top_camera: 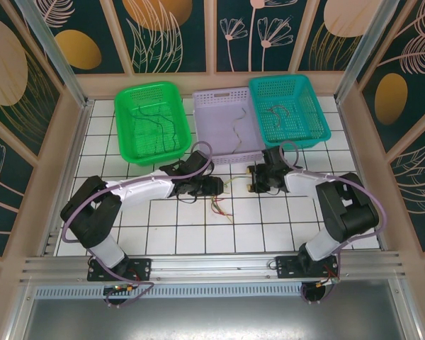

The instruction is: Untangle the cables

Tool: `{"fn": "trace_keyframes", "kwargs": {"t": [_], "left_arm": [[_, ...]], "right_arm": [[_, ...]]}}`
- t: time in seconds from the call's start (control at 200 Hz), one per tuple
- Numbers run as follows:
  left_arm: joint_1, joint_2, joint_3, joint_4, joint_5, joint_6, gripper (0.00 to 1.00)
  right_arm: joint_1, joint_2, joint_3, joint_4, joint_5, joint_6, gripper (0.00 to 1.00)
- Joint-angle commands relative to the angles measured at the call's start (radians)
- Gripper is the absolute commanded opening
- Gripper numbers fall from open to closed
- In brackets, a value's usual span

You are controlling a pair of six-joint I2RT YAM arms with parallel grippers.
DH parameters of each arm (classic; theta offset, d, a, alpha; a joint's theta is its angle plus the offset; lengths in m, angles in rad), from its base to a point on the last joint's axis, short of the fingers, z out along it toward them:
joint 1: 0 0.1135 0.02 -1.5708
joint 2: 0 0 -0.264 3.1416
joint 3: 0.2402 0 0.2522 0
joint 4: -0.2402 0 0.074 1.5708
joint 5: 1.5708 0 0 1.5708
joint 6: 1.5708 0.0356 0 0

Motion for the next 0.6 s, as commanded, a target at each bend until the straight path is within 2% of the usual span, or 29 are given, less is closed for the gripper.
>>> {"fn": "trace_keyframes", "kwargs": {"t": [0.0, 0.08, 0.15, 0.23, 0.285, 0.415, 0.596], "left_arm": [[-0.004, -0.04, -0.006, 0.022, -0.028, 0.021, 0.57], [-0.005, -0.055, -0.006, 0.027, -0.03, 0.024, 0.57], [-0.006, -0.065, -0.006, 0.031, -0.027, 0.031, 0.57], [-0.005, -0.068, -0.006, 0.03, -0.021, 0.046, 0.58], [-0.005, -0.068, -0.006, 0.025, -0.023, 0.055, 0.58], [-0.006, -0.071, -0.006, 0.019, -0.032, 0.066, 0.59], [-0.006, -0.079, -0.039, 0.08, 0.02, 0.035, 0.61]], "right_arm": [[0.004, 0.036, 0.035, 0.012, 0.019, 0.055, 0.46], [0.004, 0.062, 0.022, 0.031, 0.029, 0.075, 0.4], [0.003, 0.072, 0.018, 0.038, 0.03, 0.075, 0.28], [0.007, 0.049, 0.026, 0.018, 0.023, 0.05, 0.07], [0.016, 0.007, 0.043, -0.026, 0.037, 0.02, 0.0], [0.042, -0.105, 0.106, -0.177, 0.089, -0.079, 0.0], [0.056, -0.213, 0.089, -0.207, 0.092, -0.098, 0.0]]}}
